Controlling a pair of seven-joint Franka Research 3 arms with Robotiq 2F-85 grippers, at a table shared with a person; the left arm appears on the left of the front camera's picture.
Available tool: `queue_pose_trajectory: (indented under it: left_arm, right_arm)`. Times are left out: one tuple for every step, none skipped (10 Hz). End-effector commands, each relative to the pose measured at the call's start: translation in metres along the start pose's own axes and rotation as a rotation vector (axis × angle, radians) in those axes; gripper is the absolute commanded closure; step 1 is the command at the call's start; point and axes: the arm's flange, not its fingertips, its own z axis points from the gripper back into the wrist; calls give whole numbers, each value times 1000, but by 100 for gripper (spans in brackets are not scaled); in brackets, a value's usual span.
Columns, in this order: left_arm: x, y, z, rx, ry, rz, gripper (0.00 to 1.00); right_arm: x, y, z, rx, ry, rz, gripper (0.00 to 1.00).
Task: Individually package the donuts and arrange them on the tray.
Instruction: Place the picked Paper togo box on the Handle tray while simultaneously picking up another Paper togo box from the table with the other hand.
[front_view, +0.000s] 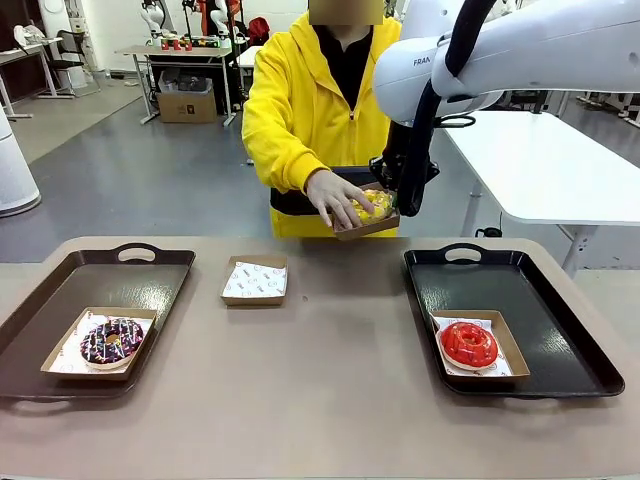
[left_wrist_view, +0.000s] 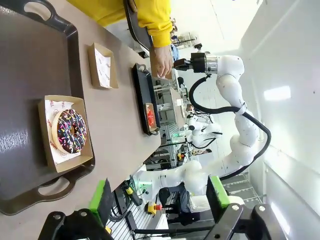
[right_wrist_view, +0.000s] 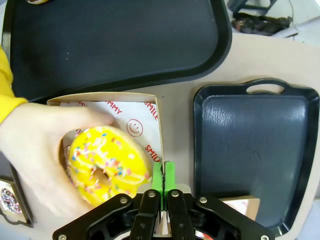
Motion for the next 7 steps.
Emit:
queue_pose_trajectory:
  left_arm:
    - [-4, -1, 1, -9, -1, -25, 1]
    - [-4, -1, 1, -9, -1, -25, 1]
    - [-4, -1, 1, -9, -1, -25, 1]
    - [-4, -1, 1, -9, -1, -25, 1]
    - [-4, -1, 1, -9, -1, -25, 1]
    - [-4, -1, 1, -9, -1, -25, 1]
    - [-4, -1, 1, -9, -1, -25, 1]
  right_arm:
    - [-1, -1, 2, 0, -4, -2, 100]
    - [-1, -1, 2, 0, -4, -2, 100]
    - [-1, -1, 2, 0, -4, -2, 100]
    - [-1, -1, 2, 0, -4, -2, 100]
    - [-1, -1, 2, 0, -4, -2, 100]
    - [-1, -1, 2, 0, -4, -2, 100]
    - [-1, -1, 2, 0, -4, -2, 100]
